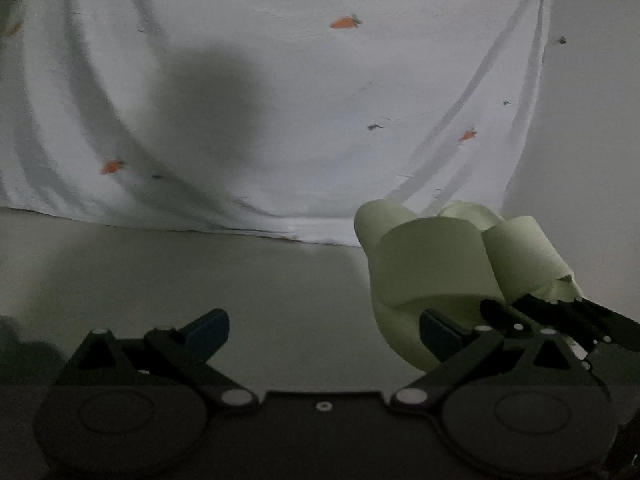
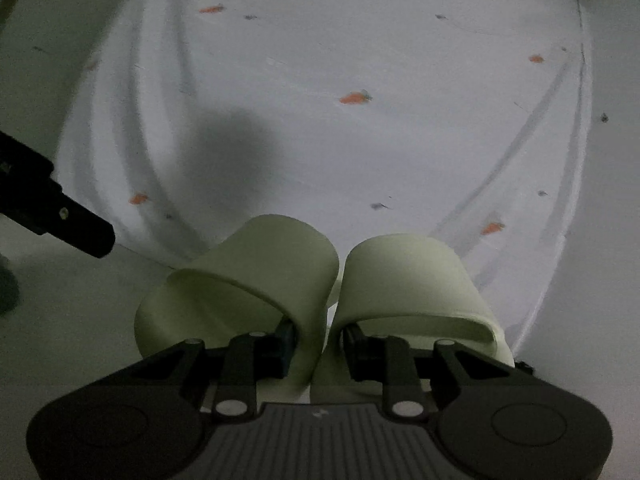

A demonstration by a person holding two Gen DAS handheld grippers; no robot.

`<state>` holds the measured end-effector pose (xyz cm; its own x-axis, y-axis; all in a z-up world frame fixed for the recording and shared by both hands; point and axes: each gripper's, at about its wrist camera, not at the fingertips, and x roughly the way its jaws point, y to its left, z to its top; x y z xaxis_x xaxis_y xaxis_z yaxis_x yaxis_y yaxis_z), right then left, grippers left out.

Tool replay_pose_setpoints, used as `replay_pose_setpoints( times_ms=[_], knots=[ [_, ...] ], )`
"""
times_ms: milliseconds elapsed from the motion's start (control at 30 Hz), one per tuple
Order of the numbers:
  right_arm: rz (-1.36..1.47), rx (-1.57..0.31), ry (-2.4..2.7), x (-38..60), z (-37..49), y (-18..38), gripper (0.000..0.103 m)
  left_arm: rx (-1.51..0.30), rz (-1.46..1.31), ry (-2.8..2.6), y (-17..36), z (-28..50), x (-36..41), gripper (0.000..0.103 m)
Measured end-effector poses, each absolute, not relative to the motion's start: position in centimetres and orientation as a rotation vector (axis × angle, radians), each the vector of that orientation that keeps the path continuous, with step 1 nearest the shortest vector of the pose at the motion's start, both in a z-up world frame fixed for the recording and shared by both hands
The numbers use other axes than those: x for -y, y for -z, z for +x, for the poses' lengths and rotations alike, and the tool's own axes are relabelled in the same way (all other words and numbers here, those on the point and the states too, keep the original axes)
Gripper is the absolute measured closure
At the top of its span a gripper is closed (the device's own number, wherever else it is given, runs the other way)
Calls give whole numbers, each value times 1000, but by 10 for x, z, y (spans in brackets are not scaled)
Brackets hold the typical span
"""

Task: Organize scattered shoes
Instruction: 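Carry the pale green slides and set them beside the black sneakers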

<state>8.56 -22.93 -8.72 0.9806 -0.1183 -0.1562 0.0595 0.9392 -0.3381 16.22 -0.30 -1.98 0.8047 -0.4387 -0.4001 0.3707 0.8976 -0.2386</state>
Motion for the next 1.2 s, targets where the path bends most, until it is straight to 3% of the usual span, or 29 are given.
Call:
replay_pose_setpoints(
  times_ms=[567,867,1200],
  knots=[
    [-230,-382,81,473,164,131,74,-557,-195,357,57,259,224,0],
    [-148,-455,21,539,273,171,73,-592,-110,333,71,335,288,0],
    [-11,-437,-107,591,387,189,72,-669,-80,363,132,429,336,0]
  ],
)
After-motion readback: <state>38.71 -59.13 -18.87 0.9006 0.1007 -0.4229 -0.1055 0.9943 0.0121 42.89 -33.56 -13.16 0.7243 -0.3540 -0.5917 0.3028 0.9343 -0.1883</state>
